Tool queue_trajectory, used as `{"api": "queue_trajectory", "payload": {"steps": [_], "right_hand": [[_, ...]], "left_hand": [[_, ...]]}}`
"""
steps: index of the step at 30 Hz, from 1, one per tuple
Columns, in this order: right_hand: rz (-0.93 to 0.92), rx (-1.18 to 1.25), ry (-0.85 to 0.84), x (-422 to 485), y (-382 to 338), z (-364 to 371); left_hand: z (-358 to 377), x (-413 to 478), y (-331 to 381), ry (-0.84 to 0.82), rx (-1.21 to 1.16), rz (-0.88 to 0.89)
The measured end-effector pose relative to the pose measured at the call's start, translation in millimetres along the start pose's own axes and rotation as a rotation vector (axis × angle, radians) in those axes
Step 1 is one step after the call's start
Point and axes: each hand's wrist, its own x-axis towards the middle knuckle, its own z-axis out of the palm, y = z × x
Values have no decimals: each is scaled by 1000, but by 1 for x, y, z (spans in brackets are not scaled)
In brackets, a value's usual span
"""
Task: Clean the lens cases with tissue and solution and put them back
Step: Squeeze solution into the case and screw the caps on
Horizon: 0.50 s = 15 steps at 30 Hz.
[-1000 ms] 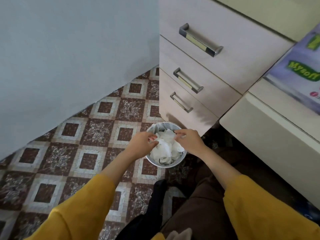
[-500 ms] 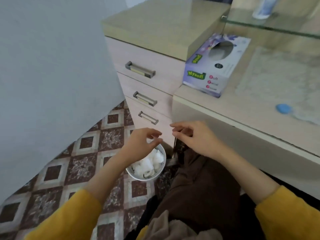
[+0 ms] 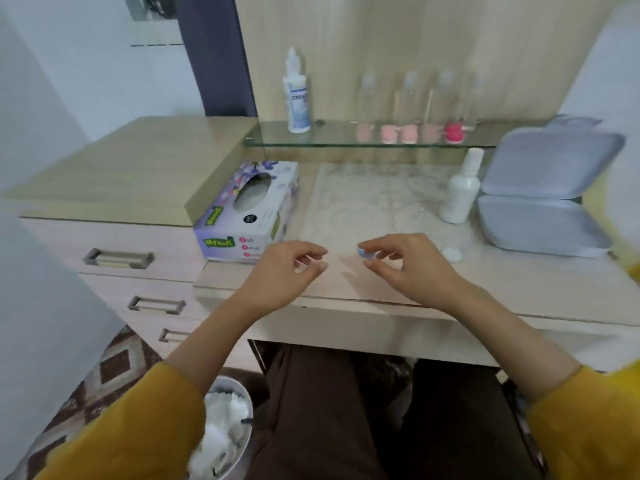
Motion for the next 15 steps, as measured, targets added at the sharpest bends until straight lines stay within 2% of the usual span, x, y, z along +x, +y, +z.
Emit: {"api": "queue_trajectory", "payload": {"steps": [6,15], "right_hand": [[172,-31,99,-20,49,-39],[331,-48,289,-16,88,-78]], "left_hand": [[36,44,4,-178,127,64],[69,73,-4,-212,251,150]]}}
